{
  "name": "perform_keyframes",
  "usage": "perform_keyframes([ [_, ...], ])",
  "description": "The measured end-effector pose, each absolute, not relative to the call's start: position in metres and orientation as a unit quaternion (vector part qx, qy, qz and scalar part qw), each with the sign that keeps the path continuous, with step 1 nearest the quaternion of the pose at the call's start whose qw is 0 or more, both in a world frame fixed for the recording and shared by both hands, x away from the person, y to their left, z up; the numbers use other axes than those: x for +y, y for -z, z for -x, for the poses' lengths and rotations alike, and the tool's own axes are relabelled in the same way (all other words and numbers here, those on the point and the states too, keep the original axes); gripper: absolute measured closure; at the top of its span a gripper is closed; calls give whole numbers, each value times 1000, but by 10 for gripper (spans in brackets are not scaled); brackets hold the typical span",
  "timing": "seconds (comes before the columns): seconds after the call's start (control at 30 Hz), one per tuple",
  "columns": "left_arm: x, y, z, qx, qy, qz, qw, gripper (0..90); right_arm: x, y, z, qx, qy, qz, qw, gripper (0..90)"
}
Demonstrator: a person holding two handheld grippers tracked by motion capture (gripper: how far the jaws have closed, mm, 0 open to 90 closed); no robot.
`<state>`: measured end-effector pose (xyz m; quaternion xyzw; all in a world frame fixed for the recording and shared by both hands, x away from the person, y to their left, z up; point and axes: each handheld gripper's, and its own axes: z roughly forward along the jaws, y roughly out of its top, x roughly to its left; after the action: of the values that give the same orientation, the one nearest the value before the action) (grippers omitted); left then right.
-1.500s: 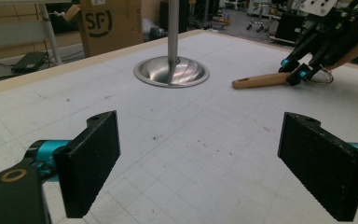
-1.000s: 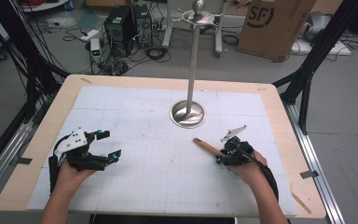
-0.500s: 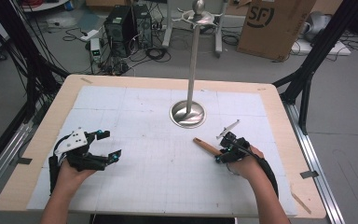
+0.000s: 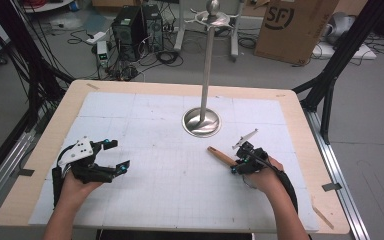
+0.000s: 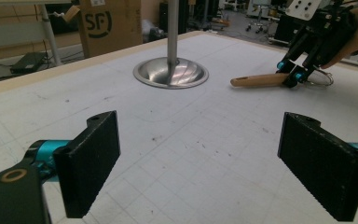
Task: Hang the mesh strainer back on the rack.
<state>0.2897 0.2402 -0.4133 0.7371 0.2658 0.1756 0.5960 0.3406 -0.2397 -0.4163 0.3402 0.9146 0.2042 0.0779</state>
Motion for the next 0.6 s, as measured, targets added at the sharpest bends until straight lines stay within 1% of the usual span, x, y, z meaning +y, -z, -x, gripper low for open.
perform_keyframes([
  [0.6,241,413,-290,266,-178,-736,596,134,-250,381,-324,875,-342,-319,124,682],
])
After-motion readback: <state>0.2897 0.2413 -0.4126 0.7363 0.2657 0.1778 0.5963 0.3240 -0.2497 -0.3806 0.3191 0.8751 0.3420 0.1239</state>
